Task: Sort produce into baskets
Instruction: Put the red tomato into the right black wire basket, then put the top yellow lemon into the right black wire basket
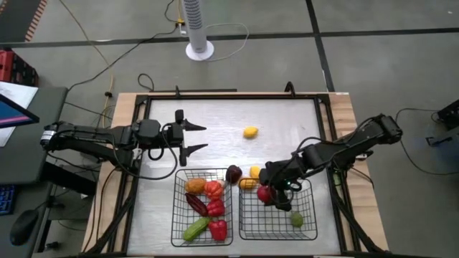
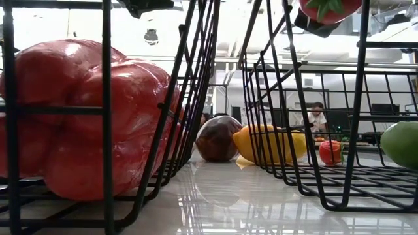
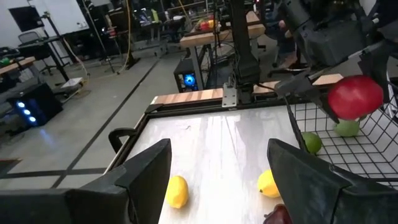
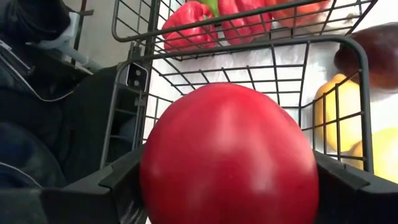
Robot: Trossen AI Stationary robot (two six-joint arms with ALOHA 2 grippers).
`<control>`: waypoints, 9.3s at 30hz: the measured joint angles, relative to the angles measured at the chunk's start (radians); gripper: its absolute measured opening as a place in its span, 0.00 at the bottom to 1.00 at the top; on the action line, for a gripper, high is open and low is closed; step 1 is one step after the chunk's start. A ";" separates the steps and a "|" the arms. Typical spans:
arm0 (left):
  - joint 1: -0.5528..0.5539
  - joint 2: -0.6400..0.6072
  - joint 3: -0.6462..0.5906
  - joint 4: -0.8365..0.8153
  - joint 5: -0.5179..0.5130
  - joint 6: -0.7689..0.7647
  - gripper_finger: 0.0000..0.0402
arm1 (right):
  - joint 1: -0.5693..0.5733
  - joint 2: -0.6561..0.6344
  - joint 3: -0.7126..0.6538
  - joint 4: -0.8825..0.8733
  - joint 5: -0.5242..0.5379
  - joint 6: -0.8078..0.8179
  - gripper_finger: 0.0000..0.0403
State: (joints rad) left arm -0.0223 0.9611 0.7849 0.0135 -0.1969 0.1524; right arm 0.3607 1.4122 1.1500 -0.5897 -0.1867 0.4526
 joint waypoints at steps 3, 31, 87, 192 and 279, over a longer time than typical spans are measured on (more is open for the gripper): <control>0.000 0.000 0.000 0.000 -0.002 0.000 0.63 | 0.000 0.000 0.000 0.000 0.000 -0.004 0.84; 0.000 0.000 0.000 -0.001 -0.020 -0.003 0.63 | -0.001 0.000 0.000 0.001 0.003 -0.008 0.84; 0.000 0.001 0.000 -0.008 -0.019 -0.003 0.63 | -0.033 -0.001 0.000 -0.075 0.009 0.072 0.99; 0.001 0.001 -0.007 -0.038 -0.124 -0.030 0.63 | 0.143 -0.067 0.002 -0.156 0.372 0.126 0.90; 0.043 0.154 0.059 -0.041 0.185 -0.181 0.63 | 0.096 0.194 0.309 -0.226 0.414 0.180 0.63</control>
State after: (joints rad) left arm 0.0203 1.1150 0.8441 -0.0275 -0.0117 -0.0282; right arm 0.4562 1.6061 1.4594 -0.8156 0.2274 0.6326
